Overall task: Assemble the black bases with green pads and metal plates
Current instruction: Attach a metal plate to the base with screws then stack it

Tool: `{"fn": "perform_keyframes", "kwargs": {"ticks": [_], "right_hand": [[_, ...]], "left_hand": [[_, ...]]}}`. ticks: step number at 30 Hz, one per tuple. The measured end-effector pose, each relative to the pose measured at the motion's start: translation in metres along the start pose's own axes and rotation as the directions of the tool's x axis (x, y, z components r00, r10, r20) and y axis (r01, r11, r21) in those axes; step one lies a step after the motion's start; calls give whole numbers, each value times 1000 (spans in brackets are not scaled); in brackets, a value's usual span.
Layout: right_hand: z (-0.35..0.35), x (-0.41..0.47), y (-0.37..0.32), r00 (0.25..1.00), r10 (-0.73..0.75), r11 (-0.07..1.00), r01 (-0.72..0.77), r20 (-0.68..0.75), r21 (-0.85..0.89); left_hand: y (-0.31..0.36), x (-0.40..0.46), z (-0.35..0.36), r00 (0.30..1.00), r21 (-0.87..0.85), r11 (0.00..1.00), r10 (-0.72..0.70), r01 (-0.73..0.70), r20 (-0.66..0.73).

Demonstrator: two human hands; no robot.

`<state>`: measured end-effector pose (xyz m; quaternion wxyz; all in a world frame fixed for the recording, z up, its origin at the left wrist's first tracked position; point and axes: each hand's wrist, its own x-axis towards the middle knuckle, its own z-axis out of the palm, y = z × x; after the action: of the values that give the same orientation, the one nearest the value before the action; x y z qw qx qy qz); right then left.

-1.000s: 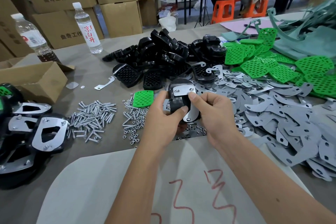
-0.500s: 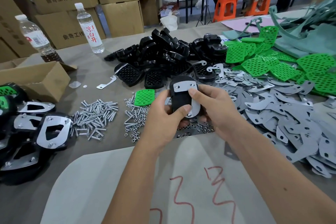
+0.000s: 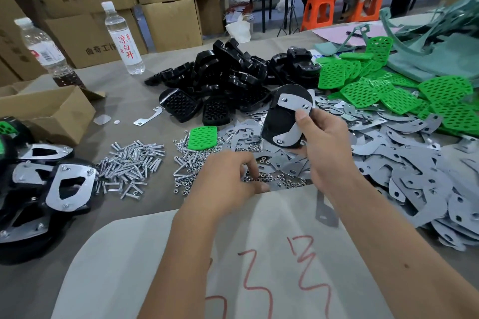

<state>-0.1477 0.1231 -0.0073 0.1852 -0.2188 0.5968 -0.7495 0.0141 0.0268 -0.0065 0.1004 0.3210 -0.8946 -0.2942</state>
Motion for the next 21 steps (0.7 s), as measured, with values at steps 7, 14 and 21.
{"fn": "perform_keyframes", "kwargs": {"ticks": [7, 14, 21], "right_hand": [[-1, -1, 1, 1000, 13, 1000, -13, 12, 23], [-1, -1, 4, 999, -15, 1000, 15, 40, -3], [3, -1, 10, 998, 25, 999, -24, 64, -30]], "left_hand": [[5, 6, 5, 982, 149, 988, -19, 47, -187], [3, 3, 3, 962, 251, 956, -82, 149, -260], [2, -1, -3, 934, 341, 898, -169, 278, -316]]}}
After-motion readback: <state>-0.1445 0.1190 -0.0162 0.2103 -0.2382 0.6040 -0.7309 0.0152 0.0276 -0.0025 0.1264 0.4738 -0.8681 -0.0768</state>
